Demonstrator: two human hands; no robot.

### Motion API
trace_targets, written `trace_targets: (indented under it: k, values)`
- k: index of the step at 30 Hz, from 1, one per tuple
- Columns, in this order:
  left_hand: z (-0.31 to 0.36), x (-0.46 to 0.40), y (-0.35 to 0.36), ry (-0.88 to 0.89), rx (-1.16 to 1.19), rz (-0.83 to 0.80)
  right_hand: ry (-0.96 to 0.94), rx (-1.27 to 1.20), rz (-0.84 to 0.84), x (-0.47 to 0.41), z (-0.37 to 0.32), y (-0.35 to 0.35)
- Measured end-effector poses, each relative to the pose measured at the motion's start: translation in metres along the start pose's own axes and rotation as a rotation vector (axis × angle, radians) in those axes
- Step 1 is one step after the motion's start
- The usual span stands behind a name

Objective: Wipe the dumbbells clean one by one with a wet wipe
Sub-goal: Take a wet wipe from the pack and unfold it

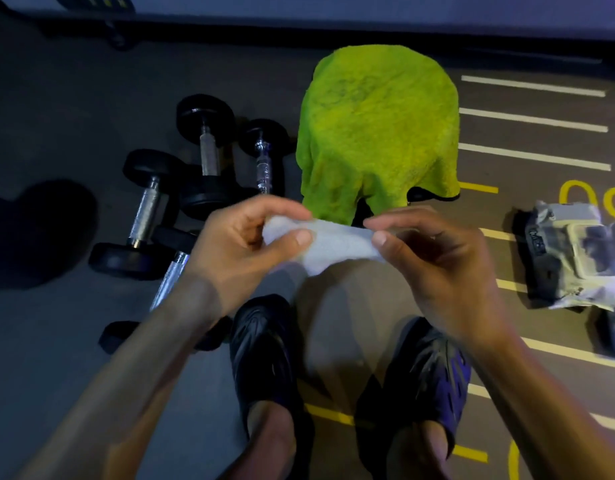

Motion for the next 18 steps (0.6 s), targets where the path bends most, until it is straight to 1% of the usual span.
trace_targets:
  k: [2,3,5,7,9,11,14,16,18]
  values:
    - [-0.002,-0.001,-0.005,-0.068,-0.142,-0.145,0.055,0.024,-0.030,0.003,0.003,0.001]
    - [-0.003,-0.001,-0.008,-0.076,-0.270,-0.181,0.083,0.054,-0.051,0.004,0.004,0.001]
    - [-0.001,-0.001,-0.010,-0.015,-0.566,-0.183,0.098,0.202,-0.079,0.007,0.007,0.003]
    - [0.006,-0.001,-0.007,0.079,-0.730,-0.150,0.059,0.307,-0.095,0.008,0.008,0.008]
    - [0.010,-0.002,-0.005,0.123,-0.763,-0.126,0.019,0.347,-0.088,0.008,0.006,0.009]
    - [0.010,-0.005,-0.007,0.129,-0.777,-0.096,0.000,0.398,-0.068,0.008,0.005,0.007]
    - [0.013,-0.012,-0.009,0.176,-0.799,-0.100,0.053,0.524,-0.076,0.008,0.005,0.003]
    - [0.021,-0.017,-0.004,0.188,-0.727,-0.217,0.074,0.566,-0.163,0.007,0.004,0.007]
    - [0.025,-0.024,0.004,0.144,-0.664,-0.383,0.094,0.523,-0.313,0.005,0.004,0.016]
Point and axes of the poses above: each hand's wrist, its own x-axis away from the middle knuckle, its own y-axis out of the palm, z = x × y, the point moved 4 cm from there along -x, towards the middle knuckle, and after that the axes turned 7 degrees about -z, right-handed, at the moved point
